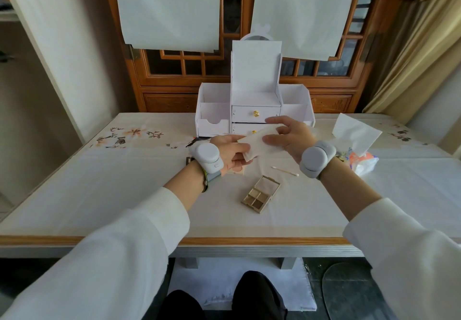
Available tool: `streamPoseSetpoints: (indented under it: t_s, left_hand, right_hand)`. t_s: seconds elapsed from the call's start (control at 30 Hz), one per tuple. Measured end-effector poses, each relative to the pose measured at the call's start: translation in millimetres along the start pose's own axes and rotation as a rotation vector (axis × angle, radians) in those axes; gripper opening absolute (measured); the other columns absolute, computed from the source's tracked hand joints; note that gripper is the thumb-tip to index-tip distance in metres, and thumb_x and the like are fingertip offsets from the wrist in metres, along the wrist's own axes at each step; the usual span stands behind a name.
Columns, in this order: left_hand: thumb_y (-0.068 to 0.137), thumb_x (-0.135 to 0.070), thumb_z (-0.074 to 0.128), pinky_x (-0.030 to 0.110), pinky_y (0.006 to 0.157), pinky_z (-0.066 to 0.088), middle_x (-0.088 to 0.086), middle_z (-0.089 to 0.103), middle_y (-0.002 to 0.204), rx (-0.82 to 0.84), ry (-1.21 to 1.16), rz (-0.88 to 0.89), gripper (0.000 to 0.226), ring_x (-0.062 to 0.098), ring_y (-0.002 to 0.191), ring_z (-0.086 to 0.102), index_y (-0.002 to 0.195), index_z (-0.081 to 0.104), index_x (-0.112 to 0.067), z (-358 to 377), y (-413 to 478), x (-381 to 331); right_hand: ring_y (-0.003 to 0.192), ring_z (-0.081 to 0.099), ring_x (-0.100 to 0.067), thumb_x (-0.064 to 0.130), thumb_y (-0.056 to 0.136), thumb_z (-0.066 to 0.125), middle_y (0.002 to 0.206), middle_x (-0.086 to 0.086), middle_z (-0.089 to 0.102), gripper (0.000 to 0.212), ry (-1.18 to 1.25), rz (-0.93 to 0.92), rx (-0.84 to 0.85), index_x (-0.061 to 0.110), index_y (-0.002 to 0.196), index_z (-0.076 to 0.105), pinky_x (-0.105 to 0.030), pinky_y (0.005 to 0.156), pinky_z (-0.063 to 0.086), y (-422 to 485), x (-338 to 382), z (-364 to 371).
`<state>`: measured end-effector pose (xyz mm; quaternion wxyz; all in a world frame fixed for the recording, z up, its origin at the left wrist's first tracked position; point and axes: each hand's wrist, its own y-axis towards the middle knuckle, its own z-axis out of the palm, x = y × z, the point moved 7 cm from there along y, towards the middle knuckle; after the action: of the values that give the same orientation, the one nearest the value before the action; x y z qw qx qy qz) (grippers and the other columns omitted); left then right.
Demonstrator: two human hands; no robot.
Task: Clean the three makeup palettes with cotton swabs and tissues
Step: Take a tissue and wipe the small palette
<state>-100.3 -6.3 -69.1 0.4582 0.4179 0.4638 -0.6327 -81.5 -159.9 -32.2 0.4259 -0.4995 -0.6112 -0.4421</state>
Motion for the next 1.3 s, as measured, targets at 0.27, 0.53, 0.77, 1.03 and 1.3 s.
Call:
streamPoseSetpoints:
  t_s: [0.27,0.53,0.77,1.03,1.3]
  left_hand:
    - [0.092,0.004,0.052,0.033,0.064,0.058,0.015,0.067,0.084,0.024,0.033,-0.026,0.013,0.024,0.061,0.07,0.094,0.056,-0.008,5,-2,-1]
    - [0.089,-0.016,0.062,0.025,0.059,0.05,0.004,0.063,0.076,-0.034,0.283,0.045,0.006,0.014,0.059,0.063,0.084,0.062,-0.013,3,1,3]
    - [0.084,-0.02,0.069,0.022,0.06,0.048,-0.001,0.069,0.073,0.026,0.424,0.086,0.008,0.009,0.06,0.067,0.085,0.065,-0.014,11,0,4]
    - [0.087,-0.002,0.063,0.021,0.05,0.048,0.003,0.066,0.063,-0.008,0.211,0.104,0.01,0.009,0.046,0.06,0.09,0.06,-0.011,8,2,-2]
    - [0.089,0.006,0.049,0.02,0.053,0.051,0.002,0.064,0.058,-0.062,0.138,0.103,0.027,0.016,0.057,0.057,0.074,0.066,-0.008,0,4,2]
  right_hand:
    - [0.094,0.064,-0.033,0.004,0.073,0.074,0.106,-0.019,0.065,0.031,0.041,0.118,-0.066,0.001,0.102,0.061,-0.039,0.082,0.056,1,-15,0]
    - [0.076,0.052,-0.028,-0.004,0.076,0.066,0.092,-0.02,0.058,0.032,0.104,0.229,-0.029,-0.014,0.106,0.06,-0.033,0.075,0.054,0,-23,-3]
    - [0.094,0.064,-0.032,0.011,0.079,0.069,0.103,-0.014,0.067,0.025,0.046,0.138,0.003,0.001,0.101,0.064,-0.043,0.085,0.054,-3,-15,3]
    - [0.081,0.065,-0.026,0.003,0.088,0.056,0.093,-0.012,0.064,0.017,0.095,0.073,0.103,0.007,0.104,0.055,-0.031,0.06,0.058,-4,-18,8]
    - [0.083,0.06,-0.028,-0.013,0.08,0.037,0.081,-0.011,0.064,0.041,0.043,-0.01,0.129,0.009,0.067,0.069,-0.032,0.074,0.053,-2,-20,5]
